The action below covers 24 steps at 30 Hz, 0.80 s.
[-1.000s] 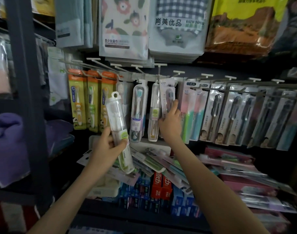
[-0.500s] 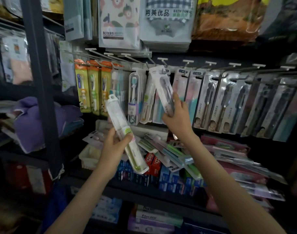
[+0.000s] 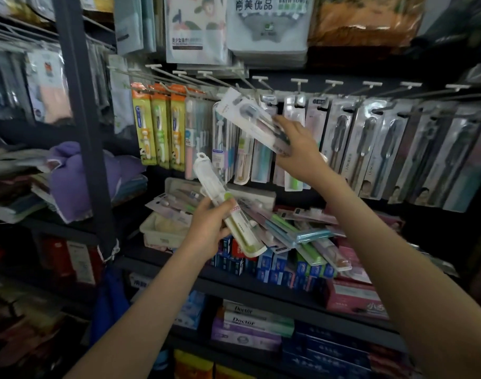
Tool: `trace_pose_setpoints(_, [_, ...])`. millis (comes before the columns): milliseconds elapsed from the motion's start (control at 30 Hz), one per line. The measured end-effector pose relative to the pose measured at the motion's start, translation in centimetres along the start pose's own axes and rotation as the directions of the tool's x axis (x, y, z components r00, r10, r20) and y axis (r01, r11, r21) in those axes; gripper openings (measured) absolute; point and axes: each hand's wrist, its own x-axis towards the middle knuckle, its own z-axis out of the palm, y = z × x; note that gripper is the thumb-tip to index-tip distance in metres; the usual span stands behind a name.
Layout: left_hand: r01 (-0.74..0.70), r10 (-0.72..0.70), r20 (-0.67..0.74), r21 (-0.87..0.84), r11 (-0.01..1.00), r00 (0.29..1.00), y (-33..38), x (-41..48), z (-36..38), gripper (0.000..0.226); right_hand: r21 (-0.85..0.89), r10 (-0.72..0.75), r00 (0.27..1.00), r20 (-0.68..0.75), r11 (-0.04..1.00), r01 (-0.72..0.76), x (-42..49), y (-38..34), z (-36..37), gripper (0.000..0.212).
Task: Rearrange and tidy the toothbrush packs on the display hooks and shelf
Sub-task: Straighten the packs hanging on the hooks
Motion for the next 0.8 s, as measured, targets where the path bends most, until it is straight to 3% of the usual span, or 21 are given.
trace_pose_setpoints(133, [0.031, -0.031, 0.008, -0.011, 0.999, 1.000, -0.1, 0.8, -0.5, 0.027, -0.008, 0.018, 0.985, 0.173, 1.000, -0.017, 0.2, -1.2, 0.2, 0.077])
trace_pose_setpoints(300, [0.057, -0.062, 0.053, 0.096, 0.994, 0.997, -1.5, 1.7, -3.0, 0.030, -0.085, 0.172, 0.952, 0.251, 0.984, -0.156, -4.2, 1.2, 2.1, 0.076])
trace_pose_setpoints(467, [0.107, -0.138, 0.088, 0.293, 0.950, 0.987, -3.0, 3.0, -4.6, 0.021, -0.234, 0.395, 0.830, 0.393, 0.916, -0.325, -10.0, 3.8, 3.2, 0.077])
trace_pose_setpoints(567, [0.075, -0.135, 0.127, 0.391, 0.917, 0.983, -3.7, 3.1, -4.0, 0.016, -0.313, 0.448, 0.804, 0.391, 0.886, -0.342, -12.0, 4.5, 3.2, 0.072])
trace_pose_setpoints(800, [0.001, -0.069, 0.153, 0.410, 0.912, 0.986, -6.0, 5.1, -1.4, 0.074, -0.348, 0.437, 0.818, 0.375, 0.884, -0.313, -12.3, 5.8, 4.4, 0.063])
